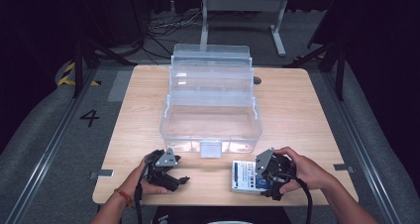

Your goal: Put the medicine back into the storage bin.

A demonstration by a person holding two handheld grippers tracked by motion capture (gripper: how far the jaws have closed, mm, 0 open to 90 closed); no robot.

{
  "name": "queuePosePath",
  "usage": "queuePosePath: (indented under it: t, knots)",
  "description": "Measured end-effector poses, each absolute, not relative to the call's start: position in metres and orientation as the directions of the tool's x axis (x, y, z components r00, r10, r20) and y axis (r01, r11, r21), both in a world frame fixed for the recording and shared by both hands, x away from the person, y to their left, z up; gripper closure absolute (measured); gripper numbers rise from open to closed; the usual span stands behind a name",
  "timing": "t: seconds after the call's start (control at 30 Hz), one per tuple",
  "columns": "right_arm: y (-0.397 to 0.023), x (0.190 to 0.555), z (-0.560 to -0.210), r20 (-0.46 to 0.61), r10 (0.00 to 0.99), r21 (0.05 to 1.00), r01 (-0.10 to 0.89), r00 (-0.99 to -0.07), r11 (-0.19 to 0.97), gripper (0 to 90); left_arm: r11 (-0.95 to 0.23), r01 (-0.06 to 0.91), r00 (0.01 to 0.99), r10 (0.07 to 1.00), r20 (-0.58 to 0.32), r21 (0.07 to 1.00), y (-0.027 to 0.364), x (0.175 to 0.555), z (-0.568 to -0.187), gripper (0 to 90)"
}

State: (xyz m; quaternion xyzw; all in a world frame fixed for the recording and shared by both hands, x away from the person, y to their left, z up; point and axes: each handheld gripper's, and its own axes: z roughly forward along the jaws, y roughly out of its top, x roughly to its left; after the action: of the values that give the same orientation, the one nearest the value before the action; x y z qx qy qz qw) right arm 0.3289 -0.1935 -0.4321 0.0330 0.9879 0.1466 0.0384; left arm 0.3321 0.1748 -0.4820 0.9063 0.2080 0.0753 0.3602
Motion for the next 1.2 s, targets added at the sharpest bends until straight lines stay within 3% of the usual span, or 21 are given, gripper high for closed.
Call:
queuePosePath:
  t: [0.37,0.73,1.2]
  knots:
    - [-0.202,0.320,-0.406,-0.131,0.054,0.361,0.003,-0.990,0.933,5.0,-0.653,0.324,0.901,0.434,-0.013,0.684,0.175,0.332,-0.482,18.4]
    - [-0.207,0.313,-0.348,-0.235,0.052,0.422,-0.054,-0.971,0.905,5.0,-0.653,0.326,0.899,0.437,-0.012,0.684,0.175,0.332,-0.482,18.2]
    - [-0.185,0.347,-0.289,-0.348,0.060,0.438,-0.105,-0.935,0.893,4.9,-0.652,0.327,0.899,0.438,-0.012,0.684,0.175,0.332,-0.482,18.2]
